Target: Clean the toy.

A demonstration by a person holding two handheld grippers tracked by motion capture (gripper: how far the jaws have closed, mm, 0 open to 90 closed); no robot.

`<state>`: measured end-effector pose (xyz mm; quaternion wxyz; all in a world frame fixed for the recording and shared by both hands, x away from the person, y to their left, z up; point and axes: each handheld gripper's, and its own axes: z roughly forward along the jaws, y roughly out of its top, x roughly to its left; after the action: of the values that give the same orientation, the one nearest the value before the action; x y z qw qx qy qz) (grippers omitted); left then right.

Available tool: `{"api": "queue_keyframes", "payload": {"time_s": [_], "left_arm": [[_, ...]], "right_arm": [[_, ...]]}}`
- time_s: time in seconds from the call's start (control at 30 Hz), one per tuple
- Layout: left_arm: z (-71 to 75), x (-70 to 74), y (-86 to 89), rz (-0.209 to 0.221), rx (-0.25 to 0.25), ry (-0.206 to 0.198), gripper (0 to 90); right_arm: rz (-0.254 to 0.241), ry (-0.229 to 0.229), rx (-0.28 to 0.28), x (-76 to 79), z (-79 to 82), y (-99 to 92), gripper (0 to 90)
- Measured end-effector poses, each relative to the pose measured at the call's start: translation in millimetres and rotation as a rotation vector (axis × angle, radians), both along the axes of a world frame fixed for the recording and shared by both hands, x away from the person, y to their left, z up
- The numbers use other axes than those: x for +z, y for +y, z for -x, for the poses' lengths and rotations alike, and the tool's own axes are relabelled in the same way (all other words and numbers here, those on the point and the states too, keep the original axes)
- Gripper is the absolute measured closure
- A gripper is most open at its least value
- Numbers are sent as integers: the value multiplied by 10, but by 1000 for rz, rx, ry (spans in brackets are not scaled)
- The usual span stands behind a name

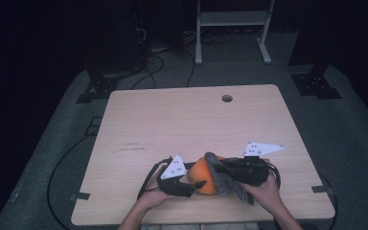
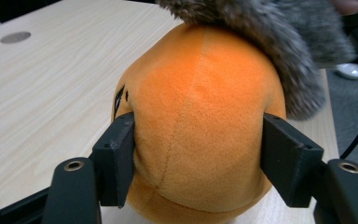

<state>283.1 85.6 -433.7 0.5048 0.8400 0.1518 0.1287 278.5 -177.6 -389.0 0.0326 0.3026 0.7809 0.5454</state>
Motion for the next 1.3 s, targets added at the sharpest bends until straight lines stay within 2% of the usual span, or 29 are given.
{"api": "queue_keyframes", "payload": {"time_s": [0.07,0.23,0.33,0.4,0.5,0.57,0.63,0.7,0.73,0.8,0.87,0.9,0.97,1.03,1.13,1.17,1.23,1.3], "left_arm": [[3,7,14,1,5,-4,374],[3,9,15,9,6,-4,391],[-1,2,26,14,-4,0,379],[-12,0,25,24,-18,12,323],[-62,4,76,56,-30,65,196],[-99,1,121,70,-17,87,158],[-137,-47,113,55,-30,125,123],[-131,-113,43,13,-46,126,123],[-118,-125,22,-1,-52,112,138],[-90,-96,22,0,-32,68,259],[-67,-33,38,40,-22,61,354],[-54,12,45,69,-22,57,374],[-37,122,78,122,-32,59,384],[-21,201,129,158,-35,64,384],[-27,210,157,135,-24,68,381],[-37,197,162,125,-22,80,380],[-58,173,179,96,-17,104,380],[-59,201,191,83,-14,105,381]], "right_arm": [[24,-17,0,7,4,21,798],[9,38,-85,-106,-145,-235,798],[39,56,-141,-168,-187,-384,797],[34,77,-142,-198,-200,-431,796],[49,68,-140,-203,-192,-399,794],[41,71,-138,-212,-201,-402,794],[30,77,-138,-222,-214,-415,794],[17,87,-134,-226,-225,-410,793],[14,85,-129,-224,-228,-396,793],[21,76,-127,-220,-221,-367,794],[3,74,-133,-200,-212,-366,796],[-16,72,-135,-178,-204,-369,796],[-38,55,-138,-131,-182,-368,797],[-78,67,-130,-128,-196,-386,797],[-115,129,-124,-216,-259,-395,796],[-101,147,-122,-258,-280,-373,797],[-54,147,-119,-285,-289,-327,797],[-56,132,-109,-240,-263,-315,797]]}}
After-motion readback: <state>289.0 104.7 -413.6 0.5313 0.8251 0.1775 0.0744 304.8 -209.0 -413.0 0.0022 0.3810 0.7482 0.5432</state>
